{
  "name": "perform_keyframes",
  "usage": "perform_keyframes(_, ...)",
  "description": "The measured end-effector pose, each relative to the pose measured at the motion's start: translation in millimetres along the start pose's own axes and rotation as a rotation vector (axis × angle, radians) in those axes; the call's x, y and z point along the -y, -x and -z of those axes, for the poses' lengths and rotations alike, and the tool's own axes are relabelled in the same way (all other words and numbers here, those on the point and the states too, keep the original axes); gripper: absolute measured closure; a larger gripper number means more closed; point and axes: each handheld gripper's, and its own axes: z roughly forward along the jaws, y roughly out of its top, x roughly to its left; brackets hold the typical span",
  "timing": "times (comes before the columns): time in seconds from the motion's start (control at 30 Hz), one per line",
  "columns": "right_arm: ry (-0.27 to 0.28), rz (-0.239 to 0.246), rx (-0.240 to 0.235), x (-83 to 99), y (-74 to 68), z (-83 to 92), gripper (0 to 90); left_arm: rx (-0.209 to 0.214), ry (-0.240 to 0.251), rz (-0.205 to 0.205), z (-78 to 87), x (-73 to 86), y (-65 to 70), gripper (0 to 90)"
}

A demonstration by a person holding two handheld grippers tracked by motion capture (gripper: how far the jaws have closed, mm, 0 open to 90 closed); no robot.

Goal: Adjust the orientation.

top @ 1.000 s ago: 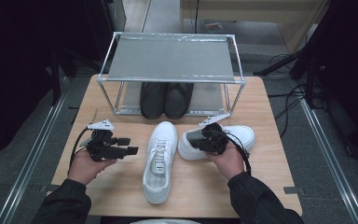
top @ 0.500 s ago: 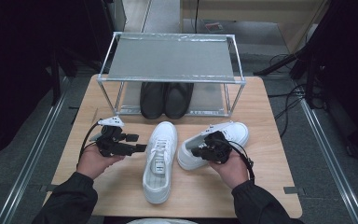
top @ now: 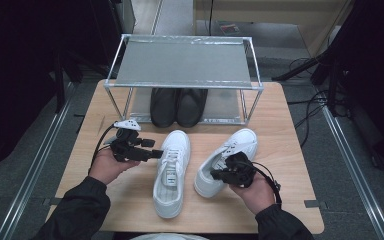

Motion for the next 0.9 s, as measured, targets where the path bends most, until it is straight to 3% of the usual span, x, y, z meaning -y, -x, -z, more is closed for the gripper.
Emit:
perform_keyframes(0.47,-0.025,-0.039,0.019,31.0,-2.5,26.3,90.0,0.013,0.005,-0.011,-7.5,-7.7,-0.5,36.8)
perform_keyframes(0.73,-0.044,-0.054,0.064,39.3,0.1,37.4,90.0,0.017,0.006,-0.012,-7.8,-8.3,-0.3,36.9)
perform_keyframes(0.87,-0.075,-0.018,0.144,38.1,-1.5,35.8,90.0,0.016,-0.002,-0.01,-7.9,-7.8,-1.3,37.0)
perform_keyframes(0.9,-0.084,-0.035,0.149,38.6,0.2,36.7,90.0,0.016,-0.005,-0.01,-8.2,-7.5,-1.8,37.0)
